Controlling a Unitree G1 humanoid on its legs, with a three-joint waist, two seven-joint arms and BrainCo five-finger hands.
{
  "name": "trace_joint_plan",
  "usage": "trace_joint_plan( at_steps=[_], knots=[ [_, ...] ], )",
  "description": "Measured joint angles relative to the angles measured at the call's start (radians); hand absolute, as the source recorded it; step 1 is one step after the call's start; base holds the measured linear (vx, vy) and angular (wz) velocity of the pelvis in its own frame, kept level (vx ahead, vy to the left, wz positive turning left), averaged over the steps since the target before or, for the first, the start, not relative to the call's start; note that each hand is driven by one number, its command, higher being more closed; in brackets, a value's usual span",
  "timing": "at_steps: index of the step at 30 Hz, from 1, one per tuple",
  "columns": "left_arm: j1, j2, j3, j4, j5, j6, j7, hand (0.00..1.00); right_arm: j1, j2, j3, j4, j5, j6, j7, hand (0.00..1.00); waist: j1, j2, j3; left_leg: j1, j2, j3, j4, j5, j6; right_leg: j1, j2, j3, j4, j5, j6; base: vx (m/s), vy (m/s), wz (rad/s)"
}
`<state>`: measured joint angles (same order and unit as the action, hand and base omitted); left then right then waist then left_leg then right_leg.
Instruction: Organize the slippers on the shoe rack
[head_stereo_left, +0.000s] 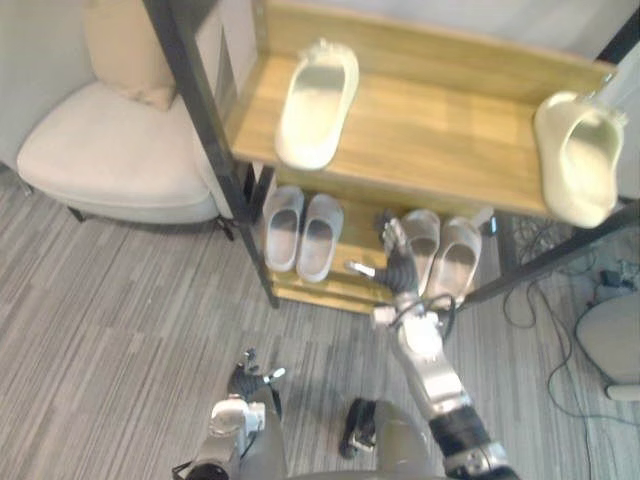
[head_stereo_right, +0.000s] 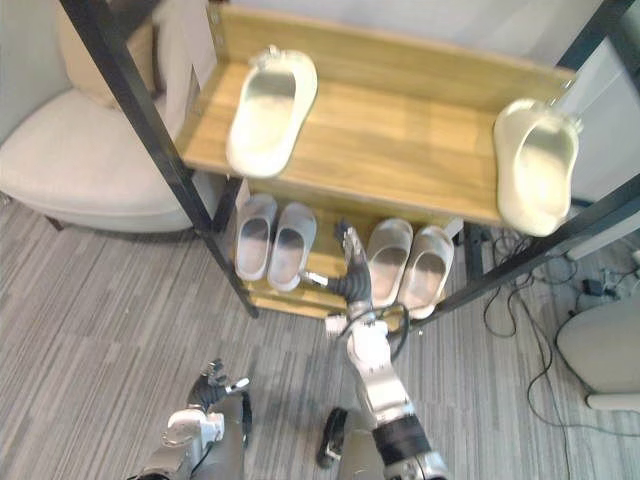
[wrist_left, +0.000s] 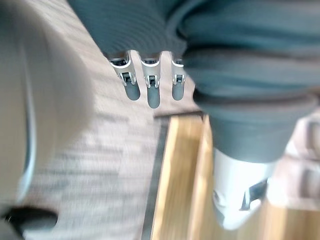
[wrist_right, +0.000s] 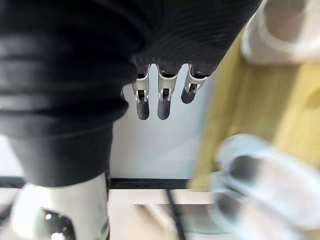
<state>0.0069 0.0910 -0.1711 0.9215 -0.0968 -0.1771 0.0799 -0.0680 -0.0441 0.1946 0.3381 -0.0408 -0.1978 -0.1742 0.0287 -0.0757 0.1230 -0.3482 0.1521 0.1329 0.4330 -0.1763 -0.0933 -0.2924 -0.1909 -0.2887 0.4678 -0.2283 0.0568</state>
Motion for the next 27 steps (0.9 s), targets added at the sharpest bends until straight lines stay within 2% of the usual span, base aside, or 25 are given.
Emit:
trace_joint_plan(
  at_steps=[2, 3, 6, 12, 15, 18, 19, 27],
  knots=[
    [-0.003, -0.001, -0.022, 0.015, 0.010, 0.003, -0.004, 0.00, 0.018, -0.006, -0.026, 0.120, -0.007, 0.017, 0.012, 0.00, -0.016, 0.005, -0.010, 0.062, -0.021, 0.019, -0.104, 0.048, 0.006, 0.049, 0.003, 0.000, -0.096, 0.048, 0.008, 0.13, 0.083, -0.04],
    [-0.002, -0.001, -0.028, 0.018, 0.018, 0.007, -0.006, 0.00, 0.039, -0.008, -0.062, 0.200, -0.008, 0.028, 0.019, 0.00, -0.024, 0.018, -0.017, 0.101, -0.035, 0.023, -0.181, 0.083, 0.009, 0.087, 0.009, -0.002, -0.169, 0.087, 0.015, 0.12, 0.059, -0.03],
    [-0.003, 0.011, -0.053, 0.019, 0.019, 0.008, -0.008, 0.00, 0.092, -0.023, -0.126, 0.358, -0.009, 0.051, 0.029, 0.00, -0.030, 0.039, -0.032, 0.187, -0.051, 0.041, -0.307, 0.136, 0.012, 0.165, 0.023, -0.003, -0.296, 0.147, 0.026, 0.09, 0.032, -0.07],
    [-0.016, 0.030, -0.108, 0.007, 0.018, 0.006, -0.024, 0.00, 0.151, -0.039, -0.230, 0.613, -0.008, 0.065, 0.052, 0.00, -0.041, 0.060, -0.052, 0.301, -0.068, 0.047, -0.448, 0.198, 0.013, 0.255, 0.041, -0.003, -0.394, 0.189, 0.029, 0.02, -0.003, -0.03],
    [-0.014, 0.033, -0.153, -0.029, 0.017, 0.006, -0.025, 0.00, 0.160, -0.036, -0.280, 0.657, 0.004, 0.070, 0.054, 0.00, -0.044, 0.064, -0.055, 0.328, -0.072, 0.047, -0.481, 0.213, 0.016, 0.271, 0.046, -0.001, -0.412, 0.199, 0.028, -0.01, -0.003, -0.05],
    [-0.013, 0.035, -0.214, -0.160, -0.013, 0.005, -0.027, 0.00, 0.163, -0.038, -0.321, 0.672, 0.015, 0.072, 0.055, 0.00, -0.046, 0.064, -0.055, 0.350, -0.075, 0.040, -0.519, 0.237, 0.020, 0.288, 0.051, -0.002, -0.440, 0.213, 0.029, -0.06, -0.002, 0.07],
    [-0.010, 0.037, -0.245, -0.252, -0.045, 0.002, -0.031, 0.00, 0.167, -0.035, -0.342, 0.675, 0.022, 0.072, 0.055, 0.00, -0.047, 0.064, -0.056, 0.360, -0.077, 0.036, -0.532, 0.241, 0.022, 0.294, 0.052, -0.006, -0.442, 0.215, 0.030, -0.06, 0.008, 0.07],
    [-0.001, 0.051, -0.371, -0.736, -0.192, -0.043, -0.086, 0.00, 0.187, -0.044, -0.379, 0.703, 0.044, 0.081, 0.056, 0.00, -0.047, 0.071, -0.089, 0.365, -0.086, 0.018, -0.536, 0.241, 0.024, 0.316, 0.051, -0.011, -0.474, 0.211, 0.035, -0.02, 0.008, 0.06]
  ],
)
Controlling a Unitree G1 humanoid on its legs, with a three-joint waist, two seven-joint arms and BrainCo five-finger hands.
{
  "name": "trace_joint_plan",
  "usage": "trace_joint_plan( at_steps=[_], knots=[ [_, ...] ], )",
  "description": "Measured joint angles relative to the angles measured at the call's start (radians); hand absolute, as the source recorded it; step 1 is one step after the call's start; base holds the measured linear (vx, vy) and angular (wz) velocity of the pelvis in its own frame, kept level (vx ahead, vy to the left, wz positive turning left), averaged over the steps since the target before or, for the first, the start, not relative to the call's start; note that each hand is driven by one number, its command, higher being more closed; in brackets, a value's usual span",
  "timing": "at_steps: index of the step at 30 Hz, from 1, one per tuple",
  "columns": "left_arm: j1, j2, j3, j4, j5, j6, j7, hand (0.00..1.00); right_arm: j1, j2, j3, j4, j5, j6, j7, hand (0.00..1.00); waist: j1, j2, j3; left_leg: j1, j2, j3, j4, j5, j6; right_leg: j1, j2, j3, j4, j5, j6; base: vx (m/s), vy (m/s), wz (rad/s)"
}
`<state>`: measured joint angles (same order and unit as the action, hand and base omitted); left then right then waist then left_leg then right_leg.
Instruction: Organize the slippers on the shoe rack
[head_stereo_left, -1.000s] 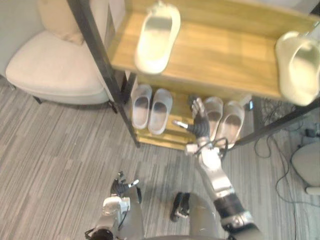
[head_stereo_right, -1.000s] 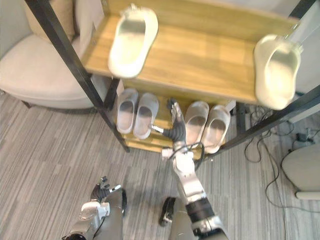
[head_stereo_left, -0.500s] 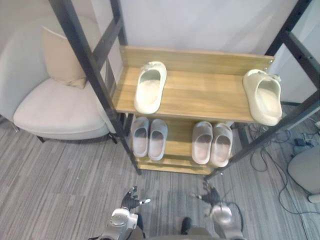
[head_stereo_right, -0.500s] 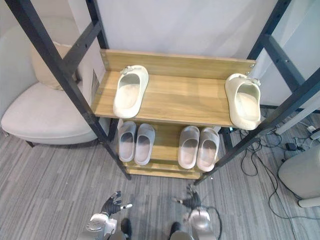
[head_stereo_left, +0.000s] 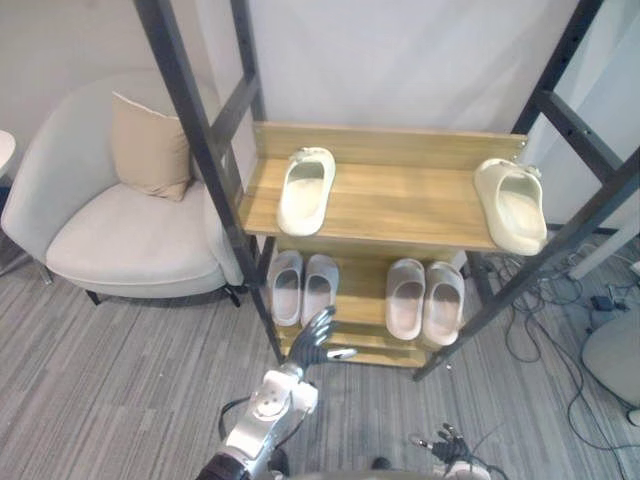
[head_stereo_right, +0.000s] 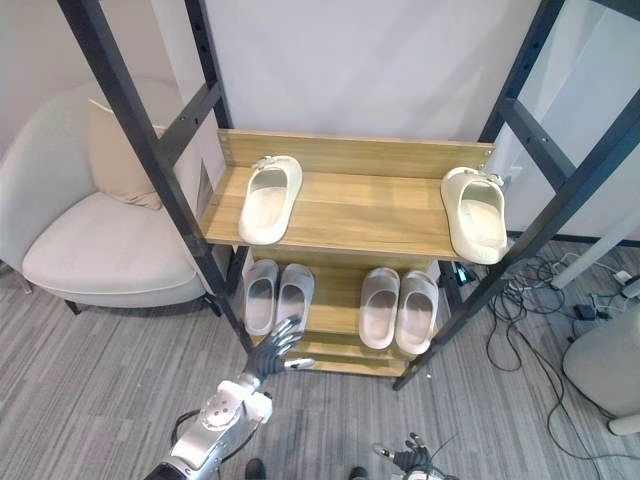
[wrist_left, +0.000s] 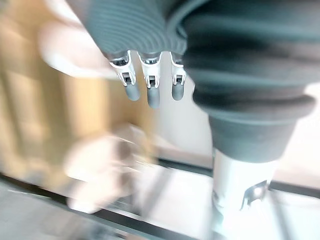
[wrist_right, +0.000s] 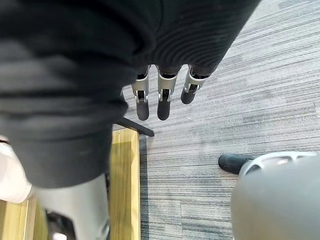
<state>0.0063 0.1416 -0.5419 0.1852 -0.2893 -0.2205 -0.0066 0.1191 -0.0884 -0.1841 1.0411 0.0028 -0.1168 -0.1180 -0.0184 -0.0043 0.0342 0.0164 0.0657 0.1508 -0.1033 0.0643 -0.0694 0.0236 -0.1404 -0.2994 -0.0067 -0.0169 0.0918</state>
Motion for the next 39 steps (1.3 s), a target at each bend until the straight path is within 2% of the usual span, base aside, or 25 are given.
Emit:
trace_joint_plan(
  at_steps=[5, 12, 19, 29, 39],
  knots=[
    [-0.039, 0.001, -0.005, -0.117, -0.050, -0.019, 0.002, 0.00, 0.003, -0.011, 0.003, 0.006, 0.019, 0.001, 0.008, 0.00, -0.001, 0.010, -0.008, 0.005, 0.001, 0.000, 0.000, -0.001, -0.001, 0.014, 0.006, 0.000, -0.019, 0.016, -0.004, 0.02, -0.006, 0.00],
    [-0.153, 0.006, 0.008, -0.178, -0.067, -0.038, 0.024, 0.00, 0.001, -0.020, 0.033, 0.006, 0.019, 0.001, 0.023, 0.00, -0.004, 0.005, -0.007, 0.014, 0.004, 0.004, -0.001, -0.002, -0.002, 0.032, 0.013, 0.004, -0.036, 0.027, -0.010, 0.00, 0.000, -0.01],
    [-0.312, 0.030, 0.171, -0.167, -0.033, -0.058, 0.116, 0.00, 0.002, -0.026, 0.040, 0.006, 0.018, 0.001, 0.039, 0.00, -0.027, 0.000, -0.007, 0.026, 0.011, 0.037, -0.006, -0.009, -0.009, 0.030, 0.020, 0.034, -0.055, 0.034, -0.023, -0.04, 0.004, -0.14],
    [-0.557, 0.141, 0.326, 0.064, 0.072, -0.054, 0.214, 0.00, 0.009, -0.033, 0.025, 0.005, 0.018, 0.012, 0.064, 0.00, -0.052, -0.019, -0.002, 0.017, 0.011, 0.066, 0.000, -0.021, -0.013, 0.011, 0.022, 0.057, -0.072, 0.047, -0.014, 0.01, 0.000, -0.09],
    [-0.734, 0.278, 0.362, 0.314, 0.119, -0.026, 0.244, 0.00, -0.003, -0.031, -0.008, -0.003, 0.018, 0.012, 0.078, 0.00, -0.064, -0.014, 0.006, 0.010, 0.009, 0.084, 0.000, -0.023, -0.013, -0.008, 0.021, 0.077, -0.072, 0.053, -0.016, 0.00, -0.008, -0.07]
  ],
)
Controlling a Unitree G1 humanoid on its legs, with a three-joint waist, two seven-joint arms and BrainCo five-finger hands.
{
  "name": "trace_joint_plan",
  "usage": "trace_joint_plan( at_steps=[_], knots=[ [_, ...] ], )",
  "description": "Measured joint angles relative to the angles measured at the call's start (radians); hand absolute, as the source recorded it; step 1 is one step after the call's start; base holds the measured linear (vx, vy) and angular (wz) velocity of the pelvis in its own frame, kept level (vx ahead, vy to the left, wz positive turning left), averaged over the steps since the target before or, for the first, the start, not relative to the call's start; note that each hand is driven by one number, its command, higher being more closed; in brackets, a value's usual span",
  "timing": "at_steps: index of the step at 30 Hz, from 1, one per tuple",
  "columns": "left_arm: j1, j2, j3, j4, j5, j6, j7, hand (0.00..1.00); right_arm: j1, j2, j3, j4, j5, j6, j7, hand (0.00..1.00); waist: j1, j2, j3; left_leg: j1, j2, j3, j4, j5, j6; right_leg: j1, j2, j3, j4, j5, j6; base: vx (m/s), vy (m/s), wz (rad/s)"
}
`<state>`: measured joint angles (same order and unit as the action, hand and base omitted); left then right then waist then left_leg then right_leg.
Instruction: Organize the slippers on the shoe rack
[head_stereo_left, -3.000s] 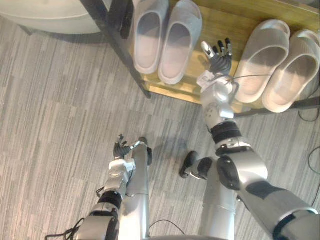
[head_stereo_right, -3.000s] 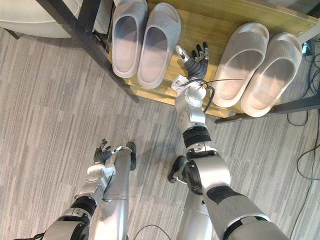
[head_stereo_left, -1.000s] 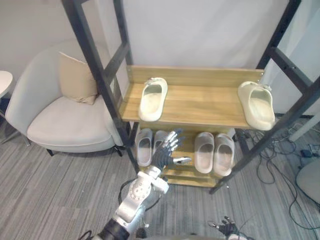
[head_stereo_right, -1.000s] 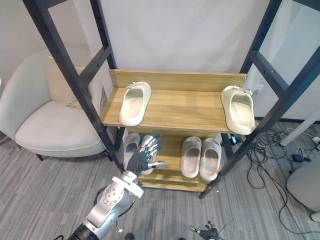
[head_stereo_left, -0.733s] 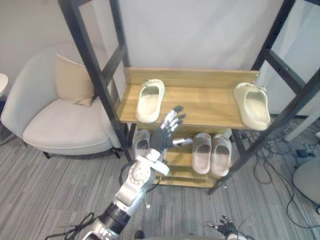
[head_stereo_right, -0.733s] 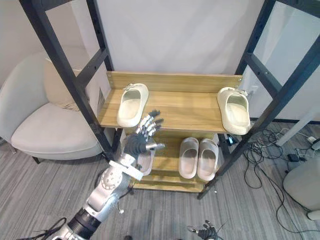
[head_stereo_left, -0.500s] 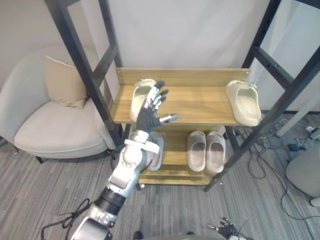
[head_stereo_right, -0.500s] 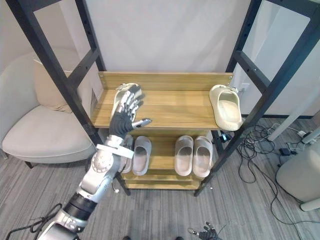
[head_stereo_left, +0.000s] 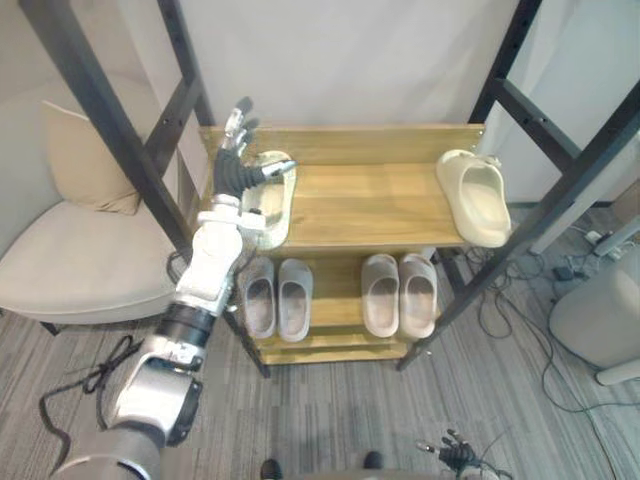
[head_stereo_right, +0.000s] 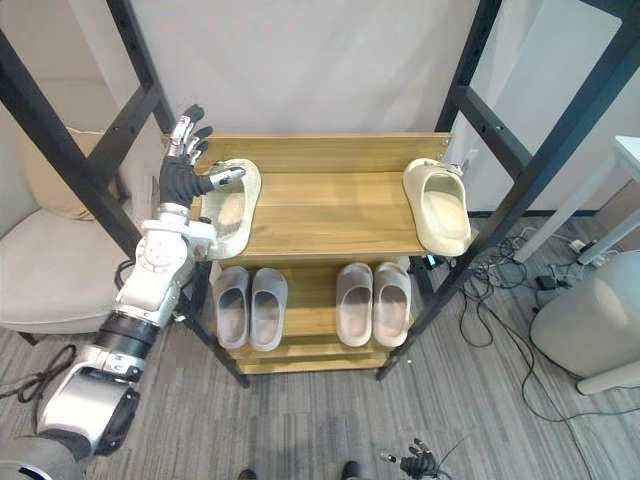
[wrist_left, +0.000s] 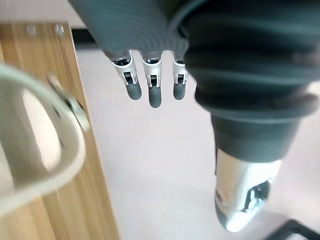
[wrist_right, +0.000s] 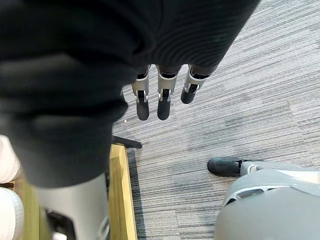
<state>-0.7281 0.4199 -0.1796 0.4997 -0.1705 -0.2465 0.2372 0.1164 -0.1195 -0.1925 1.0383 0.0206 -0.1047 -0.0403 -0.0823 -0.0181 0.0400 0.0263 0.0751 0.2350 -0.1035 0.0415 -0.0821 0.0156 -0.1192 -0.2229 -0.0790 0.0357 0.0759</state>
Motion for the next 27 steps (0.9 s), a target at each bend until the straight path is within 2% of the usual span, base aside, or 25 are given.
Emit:
trace_joint_plan(
  at_steps=[4, 9, 18, 27],
  knots=[
    [-0.029, 0.047, 0.025, 0.082, 0.028, 0.022, 0.001, 0.00, 0.006, 0.000, -0.004, 0.000, 0.000, 0.000, 0.001, 0.00, -0.006, 0.002, 0.006, -0.014, -0.001, 0.008, 0.000, 0.000, 0.000, -0.019, 0.000, 0.017, 0.005, 0.005, -0.004, -0.03, -0.001, -0.10],
    [-0.055, 0.070, 0.027, 0.122, 0.062, 0.040, -0.003, 0.00, 0.009, 0.005, -0.010, -0.001, 0.002, 0.000, 0.002, 0.00, -0.005, 0.006, 0.009, -0.021, 0.000, 0.010, 0.000, 0.000, 0.000, -0.029, 0.001, 0.020, 0.006, 0.005, -0.005, -0.02, -0.006, -0.01],
    [-0.152, 0.078, -0.029, 0.307, 0.264, 0.081, -0.066, 0.00, 0.009, 0.031, -0.014, 0.000, 0.019, -0.001, 0.001, 0.00, -0.006, 0.011, 0.012, -0.023, 0.001, 0.008, 0.000, 0.000, 0.000, -0.031, 0.003, 0.021, 0.012, 0.005, -0.006, 0.00, 0.000, 0.00],
    [-0.229, 0.084, -0.089, 0.443, 0.418, 0.108, -0.087, 0.00, 0.005, 0.034, -0.030, 0.001, 0.023, -0.002, 0.002, 0.00, -0.007, 0.016, 0.015, -0.023, 0.001, 0.008, 0.000, 0.001, 0.001, -0.035, 0.003, 0.028, 0.019, 0.004, -0.007, -0.01, -0.003, -0.01]
  ],
)
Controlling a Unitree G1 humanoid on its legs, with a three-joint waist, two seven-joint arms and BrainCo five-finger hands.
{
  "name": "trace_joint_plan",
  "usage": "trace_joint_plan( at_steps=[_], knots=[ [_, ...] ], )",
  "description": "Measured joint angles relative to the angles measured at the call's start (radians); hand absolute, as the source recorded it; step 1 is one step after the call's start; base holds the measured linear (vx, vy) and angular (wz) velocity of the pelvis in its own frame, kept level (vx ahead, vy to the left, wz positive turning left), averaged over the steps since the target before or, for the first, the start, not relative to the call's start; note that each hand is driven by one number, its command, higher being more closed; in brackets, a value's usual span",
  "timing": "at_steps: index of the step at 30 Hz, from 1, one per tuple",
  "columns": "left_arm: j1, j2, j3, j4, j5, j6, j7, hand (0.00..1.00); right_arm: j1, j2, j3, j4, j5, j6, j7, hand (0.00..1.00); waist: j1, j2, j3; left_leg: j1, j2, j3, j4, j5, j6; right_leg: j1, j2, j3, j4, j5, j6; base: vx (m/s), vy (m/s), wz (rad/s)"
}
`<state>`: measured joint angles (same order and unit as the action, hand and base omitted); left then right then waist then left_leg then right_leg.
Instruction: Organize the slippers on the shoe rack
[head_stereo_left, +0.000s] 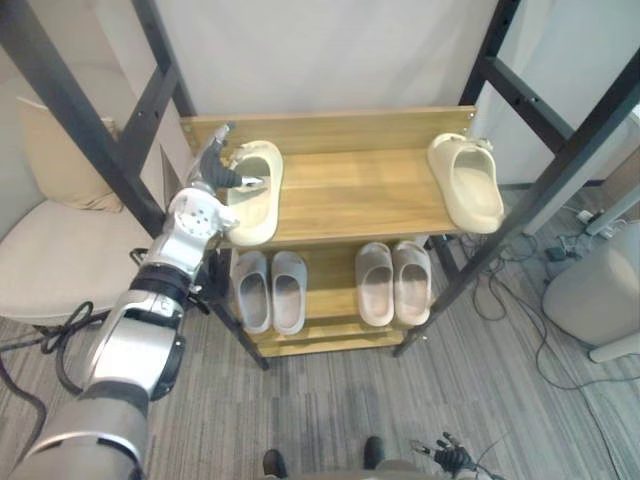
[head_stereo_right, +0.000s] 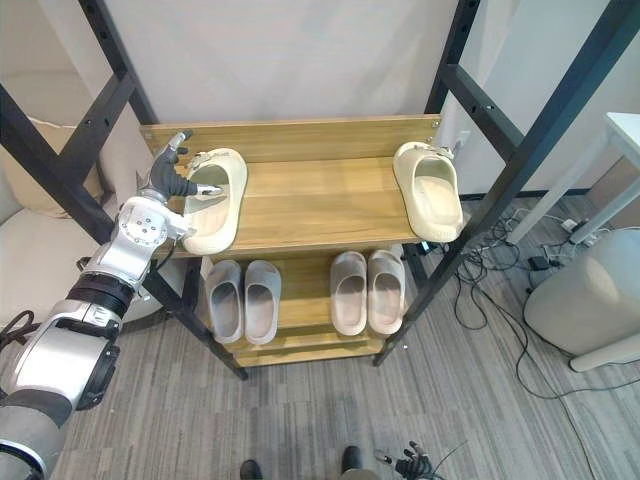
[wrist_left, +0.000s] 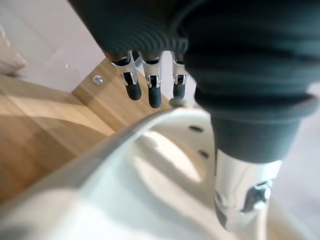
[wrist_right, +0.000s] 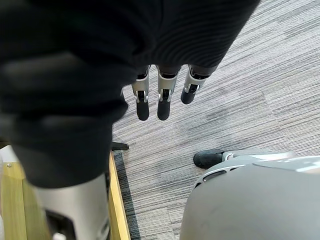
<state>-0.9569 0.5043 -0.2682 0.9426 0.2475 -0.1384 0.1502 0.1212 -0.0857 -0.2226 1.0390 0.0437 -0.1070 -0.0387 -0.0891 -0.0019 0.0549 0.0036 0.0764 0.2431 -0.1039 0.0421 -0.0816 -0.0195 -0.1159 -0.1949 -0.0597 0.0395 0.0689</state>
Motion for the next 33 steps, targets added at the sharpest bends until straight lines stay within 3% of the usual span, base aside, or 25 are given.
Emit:
trace_joint_plan(
  at_steps=[1, 2, 10, 21, 33],
  knots=[
    [-0.010, 0.000, -0.009, 0.016, 0.015, 0.002, -0.001, 0.00, -0.001, 0.000, -0.003, 0.000, 0.002, 0.000, 0.000, 0.00, -0.001, 0.002, 0.001, 0.000, 0.000, 0.002, 0.000, 0.000, 0.000, -0.002, 0.000, 0.003, 0.001, 0.000, 0.000, -0.02, -0.006, -0.05],
    [-0.019, 0.001, -0.010, 0.027, 0.032, 0.008, -0.001, 1.00, -0.002, 0.000, -0.004, 0.000, 0.008, 0.000, 0.000, 0.00, -0.001, 0.003, 0.002, 0.000, 0.000, 0.004, 0.000, 0.000, 0.000, -0.004, 0.000, 0.005, 0.002, 0.000, 0.000, -0.03, -0.009, -0.06],
    [-0.096, 0.005, -0.036, 0.071, 0.123, 0.041, 0.002, 1.00, -0.006, 0.002, -0.010, 0.000, 0.046, -0.001, 0.000, 0.00, -0.002, 0.006, 0.004, -0.001, 0.000, 0.020, -0.002, 0.000, 0.000, -0.011, 0.000, 0.018, 0.002, 0.001, 0.000, -0.02, -0.010, -0.04],
    [-0.106, 0.002, -0.036, 0.071, 0.106, 0.044, 0.008, 1.00, -0.014, 0.005, -0.010, 0.001, 0.067, -0.001, -0.001, 0.00, -0.010, 0.006, 0.004, -0.001, 0.000, 0.026, -0.005, 0.000, 0.000, -0.015, 0.000, 0.023, 0.002, 0.004, -0.003, -0.01, -0.005, -0.01],
    [-0.112, -0.059, -0.036, 0.069, 0.035, 0.045, 0.035, 1.00, -0.028, 0.008, -0.021, 0.000, 0.075, 0.003, -0.004, 0.00, -0.018, 0.013, 0.008, 0.006, 0.000, 0.050, 0.000, 0.000, 0.000, -0.016, 0.000, 0.037, 0.001, 0.009, -0.003, -0.01, -0.005, -0.03]
  ],
)
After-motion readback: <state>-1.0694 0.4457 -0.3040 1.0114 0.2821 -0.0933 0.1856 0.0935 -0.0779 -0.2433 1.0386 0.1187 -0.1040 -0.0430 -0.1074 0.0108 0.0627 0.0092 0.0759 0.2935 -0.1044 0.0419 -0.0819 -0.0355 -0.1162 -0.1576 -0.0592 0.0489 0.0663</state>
